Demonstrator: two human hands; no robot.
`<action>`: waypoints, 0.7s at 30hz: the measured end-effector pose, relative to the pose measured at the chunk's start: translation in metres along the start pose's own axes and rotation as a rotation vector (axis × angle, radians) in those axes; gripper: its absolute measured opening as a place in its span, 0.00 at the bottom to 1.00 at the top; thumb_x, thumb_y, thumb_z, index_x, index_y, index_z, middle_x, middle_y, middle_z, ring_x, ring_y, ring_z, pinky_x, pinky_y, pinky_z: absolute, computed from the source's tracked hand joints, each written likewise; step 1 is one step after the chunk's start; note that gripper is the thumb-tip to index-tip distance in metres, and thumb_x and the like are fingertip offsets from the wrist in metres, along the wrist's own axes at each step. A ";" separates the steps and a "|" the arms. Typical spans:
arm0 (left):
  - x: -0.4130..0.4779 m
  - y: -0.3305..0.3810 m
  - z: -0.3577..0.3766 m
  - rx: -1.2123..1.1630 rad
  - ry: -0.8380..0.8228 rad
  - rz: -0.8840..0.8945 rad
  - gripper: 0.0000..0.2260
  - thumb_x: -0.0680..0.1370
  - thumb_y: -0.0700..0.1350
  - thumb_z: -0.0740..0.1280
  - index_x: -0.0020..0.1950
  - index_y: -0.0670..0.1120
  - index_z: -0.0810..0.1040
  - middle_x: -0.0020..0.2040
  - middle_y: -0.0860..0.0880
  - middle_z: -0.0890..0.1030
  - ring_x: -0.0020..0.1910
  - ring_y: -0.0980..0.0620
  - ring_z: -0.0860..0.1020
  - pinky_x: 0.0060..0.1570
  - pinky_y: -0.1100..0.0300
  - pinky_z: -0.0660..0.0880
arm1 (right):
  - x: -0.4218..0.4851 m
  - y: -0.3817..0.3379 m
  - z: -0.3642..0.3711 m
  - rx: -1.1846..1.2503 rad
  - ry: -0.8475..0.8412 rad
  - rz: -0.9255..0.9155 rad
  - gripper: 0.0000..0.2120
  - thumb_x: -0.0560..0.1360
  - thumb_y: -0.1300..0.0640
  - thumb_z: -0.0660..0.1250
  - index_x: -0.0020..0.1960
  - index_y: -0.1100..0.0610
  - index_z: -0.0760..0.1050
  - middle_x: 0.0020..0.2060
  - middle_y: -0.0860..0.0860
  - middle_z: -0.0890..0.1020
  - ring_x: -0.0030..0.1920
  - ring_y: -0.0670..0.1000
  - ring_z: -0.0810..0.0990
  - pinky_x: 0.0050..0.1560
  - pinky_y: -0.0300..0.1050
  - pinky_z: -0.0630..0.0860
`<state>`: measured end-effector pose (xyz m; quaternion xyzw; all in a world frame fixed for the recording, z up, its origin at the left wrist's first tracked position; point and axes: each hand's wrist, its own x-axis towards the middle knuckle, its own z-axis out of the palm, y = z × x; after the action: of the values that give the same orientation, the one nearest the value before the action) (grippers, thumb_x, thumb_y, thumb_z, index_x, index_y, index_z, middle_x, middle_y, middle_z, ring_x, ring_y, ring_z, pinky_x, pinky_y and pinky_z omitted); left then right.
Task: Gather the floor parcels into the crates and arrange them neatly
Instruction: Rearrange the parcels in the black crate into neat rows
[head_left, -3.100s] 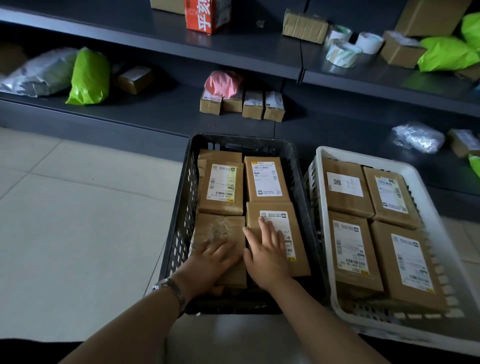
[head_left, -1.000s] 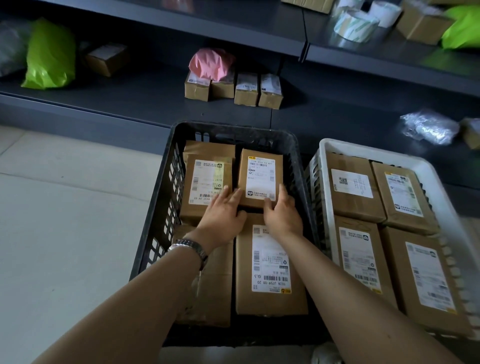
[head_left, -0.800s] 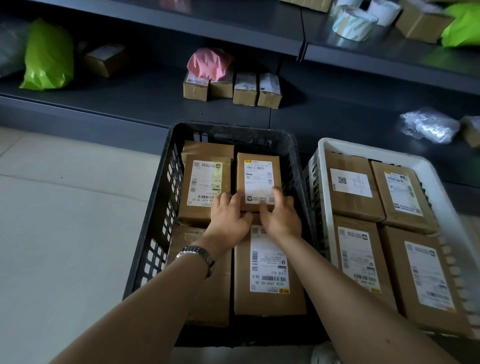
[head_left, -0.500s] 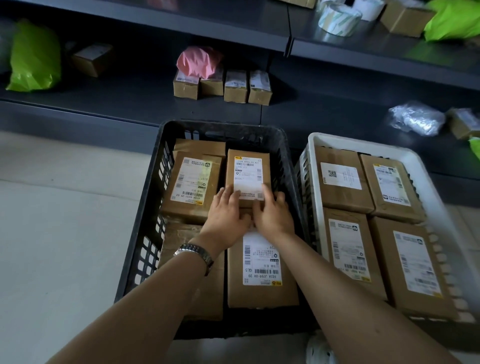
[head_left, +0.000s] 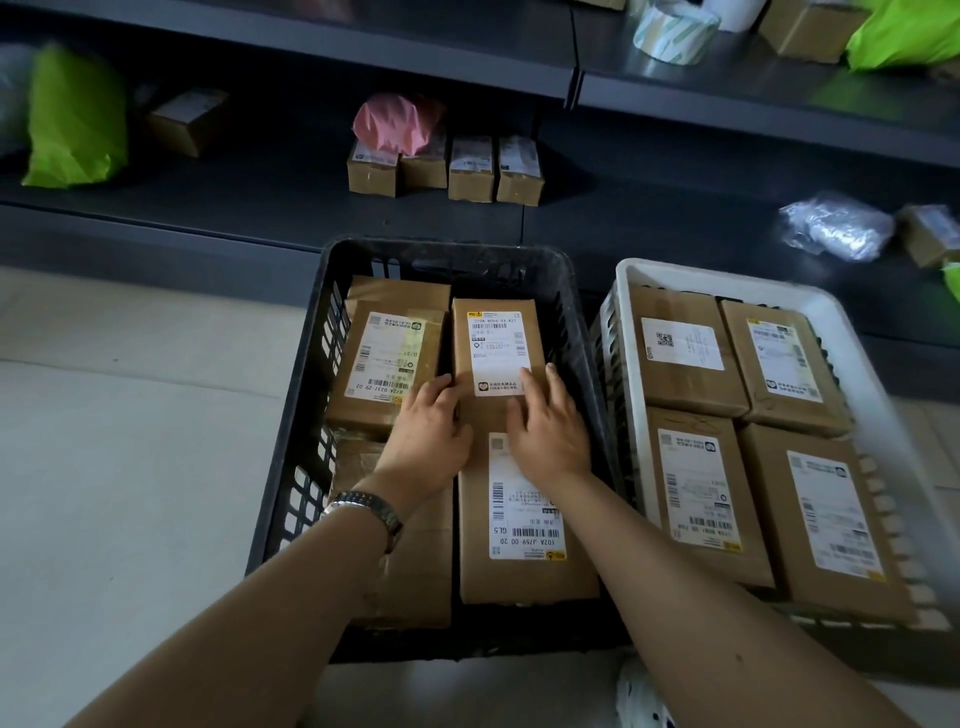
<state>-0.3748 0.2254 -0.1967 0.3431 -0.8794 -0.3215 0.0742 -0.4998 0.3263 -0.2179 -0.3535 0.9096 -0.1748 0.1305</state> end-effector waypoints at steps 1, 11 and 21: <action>-0.002 -0.006 -0.004 0.052 0.013 0.006 0.24 0.77 0.44 0.61 0.75 0.48 0.66 0.77 0.47 0.61 0.76 0.48 0.53 0.76 0.52 0.50 | -0.004 0.001 -0.001 0.040 -0.015 0.009 0.26 0.84 0.44 0.51 0.80 0.46 0.53 0.81 0.50 0.48 0.79 0.54 0.54 0.73 0.52 0.60; -0.098 -0.054 -0.040 0.383 -0.377 0.160 0.49 0.66 0.74 0.61 0.79 0.55 0.44 0.79 0.49 0.43 0.78 0.45 0.42 0.71 0.50 0.37 | -0.080 0.000 -0.011 0.163 -0.054 0.136 0.34 0.82 0.43 0.57 0.81 0.47 0.43 0.80 0.53 0.47 0.73 0.56 0.67 0.46 0.40 0.70; -0.101 -0.051 -0.024 0.594 -0.449 0.344 0.46 0.69 0.65 0.69 0.79 0.56 0.46 0.79 0.47 0.50 0.78 0.44 0.50 0.75 0.44 0.46 | -0.089 0.002 -0.035 0.571 -0.317 0.336 0.51 0.73 0.51 0.75 0.81 0.45 0.40 0.71 0.50 0.71 0.63 0.52 0.75 0.55 0.45 0.74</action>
<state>-0.2616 0.2507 -0.2004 0.1187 -0.9730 -0.1034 -0.1689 -0.4504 0.3969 -0.1768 -0.1711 0.8379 -0.3409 0.3904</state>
